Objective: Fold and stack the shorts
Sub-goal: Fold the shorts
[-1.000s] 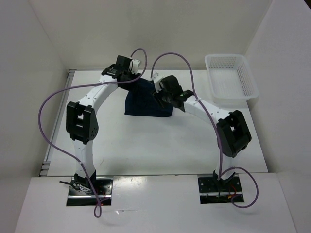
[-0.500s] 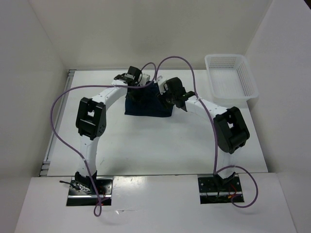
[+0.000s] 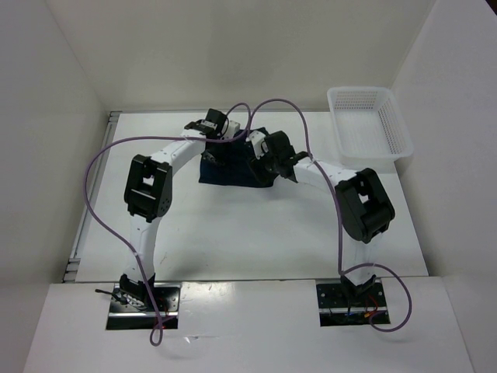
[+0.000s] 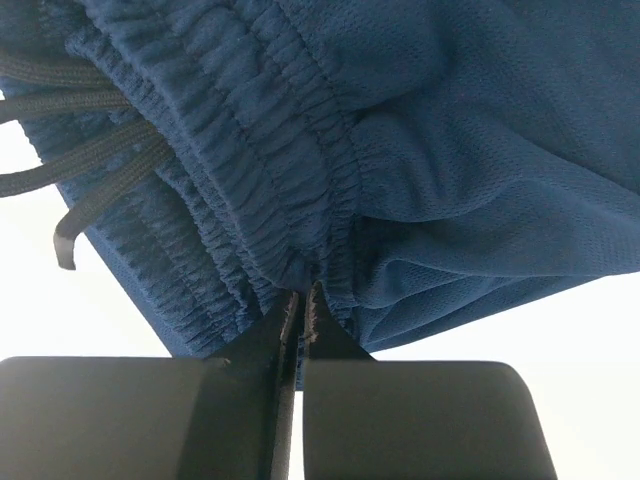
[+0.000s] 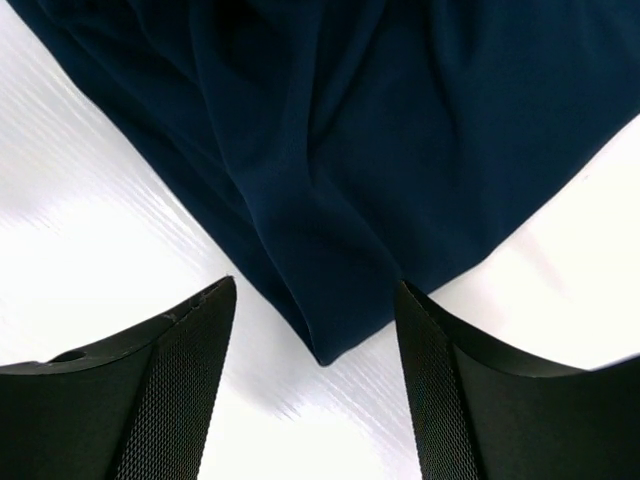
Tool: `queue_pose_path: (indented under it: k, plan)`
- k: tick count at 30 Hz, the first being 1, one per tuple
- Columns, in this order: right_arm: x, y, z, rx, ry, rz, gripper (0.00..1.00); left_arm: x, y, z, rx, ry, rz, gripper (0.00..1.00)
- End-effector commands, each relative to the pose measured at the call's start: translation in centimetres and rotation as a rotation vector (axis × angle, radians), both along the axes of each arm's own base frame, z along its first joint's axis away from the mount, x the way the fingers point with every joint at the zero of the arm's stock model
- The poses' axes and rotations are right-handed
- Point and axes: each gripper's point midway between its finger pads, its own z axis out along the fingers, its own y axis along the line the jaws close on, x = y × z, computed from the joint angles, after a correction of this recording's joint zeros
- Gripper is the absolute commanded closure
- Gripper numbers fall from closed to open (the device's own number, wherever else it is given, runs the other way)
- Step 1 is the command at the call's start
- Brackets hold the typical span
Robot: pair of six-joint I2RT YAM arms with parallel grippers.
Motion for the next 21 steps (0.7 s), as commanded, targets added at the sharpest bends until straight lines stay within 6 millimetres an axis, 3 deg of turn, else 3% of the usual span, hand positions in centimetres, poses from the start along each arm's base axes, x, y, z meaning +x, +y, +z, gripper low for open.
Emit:
queue_pose_path:
  k: [1, 4, 6, 9, 11, 12, 15, 19, 21]
  plan:
    - [0.5, -0.4, -1.4, -0.047, -0.036, 0.01, 0.3, 0.7, -0.4, 0.5, -0.006, -0.041, -0.026, 1.0]
    - [0.3, -0.7, -1.9, -0.064, -0.032, 0.01, 0.3, 0.9, -0.3, 4.1, -0.039, -0.078, -0.026, 1.0]
    - [0.0, -1.3, -2.8, -0.089, -0.02, -0.004, 0.33, 1.3, 0.0, 7.9, -0.068, -0.139, -0.019, 1.0]
    - [0.0, -0.8, -2.9, -0.109, -0.029, -0.006, 0.46, 0.4, 1.5, 9.9, -0.064, -0.13, 0.002, 1.0]
    - [0.3, -1.1, -3.2, -0.12, -0.036, -0.019, 0.6, -1.0, 2.2, 9.1, -0.042, -0.095, 0.008, 1.0]
    - [0.3, -1.1, -3.2, -0.12, -0.036, -0.019, 0.64, -2.7, 3.0, 6.2, -0.002, -0.019, 0.016, 1.0]
    - [0.3, -0.8, -3.1, -0.123, -0.048, -0.019, 0.74, -4.3, 3.7, 3.8, 0.025, 0.033, 0.02, 1.0]
    - [-0.3, -0.3, -3.4, -0.141, -0.05, -0.002, 0.83, -4.1, 5.5, 2.6, 0.041, 0.028, 0.06, 1.0]
    - [-0.6, -0.3, -3.7, -0.157, -0.05, 0.008, 0.93, -5.0, 6.2, 0.5, 0.076, 0.067, 0.069, 1.0]
